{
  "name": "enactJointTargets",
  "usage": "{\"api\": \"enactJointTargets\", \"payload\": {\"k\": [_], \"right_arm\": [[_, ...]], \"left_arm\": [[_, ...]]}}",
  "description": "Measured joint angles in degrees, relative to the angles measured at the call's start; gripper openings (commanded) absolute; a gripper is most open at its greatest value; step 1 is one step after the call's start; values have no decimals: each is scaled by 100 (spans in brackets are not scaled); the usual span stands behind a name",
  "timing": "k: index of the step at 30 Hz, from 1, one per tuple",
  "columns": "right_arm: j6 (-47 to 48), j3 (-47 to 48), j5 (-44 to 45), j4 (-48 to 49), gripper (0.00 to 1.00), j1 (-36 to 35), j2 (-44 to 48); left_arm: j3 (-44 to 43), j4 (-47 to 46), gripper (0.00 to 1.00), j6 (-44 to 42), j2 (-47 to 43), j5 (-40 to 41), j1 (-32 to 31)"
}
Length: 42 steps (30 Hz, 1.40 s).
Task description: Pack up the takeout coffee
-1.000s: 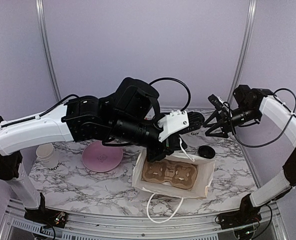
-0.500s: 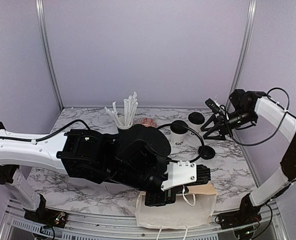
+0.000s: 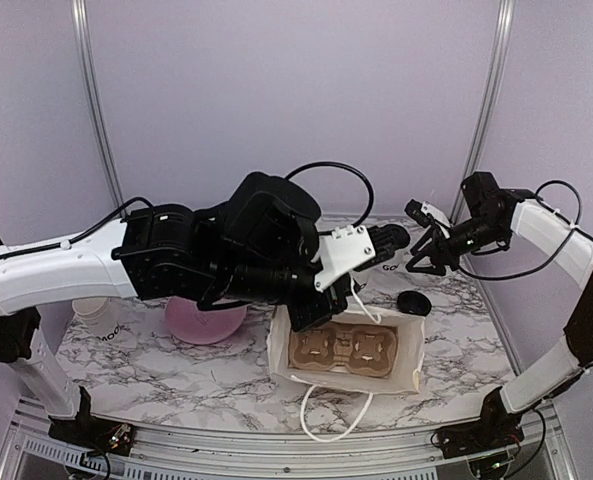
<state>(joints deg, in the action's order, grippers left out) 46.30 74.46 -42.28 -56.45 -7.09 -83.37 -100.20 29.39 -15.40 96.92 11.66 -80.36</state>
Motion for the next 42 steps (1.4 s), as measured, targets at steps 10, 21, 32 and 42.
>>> {"api": "enactJointTargets", "payload": {"k": [10, 21, 32, 42], "right_arm": [[-837, 562, 1064, 894, 67, 4, -549], [-973, 1307, 1073, 1014, 97, -476, -1742], [-1117, 1937, 1462, 1067, 99, -1119, -2592], [-1290, 2262, 1661, 1147, 85, -1224, -3058]], "left_arm": [[-682, 706, 15, 573, 162, -782, 1729], [-1067, 892, 64, 946, 601, -1167, 2293], [138, 1038, 77, 503, -273, -857, 2356], [1043, 1080, 77, 691, -1128, -750, 2356]]}}
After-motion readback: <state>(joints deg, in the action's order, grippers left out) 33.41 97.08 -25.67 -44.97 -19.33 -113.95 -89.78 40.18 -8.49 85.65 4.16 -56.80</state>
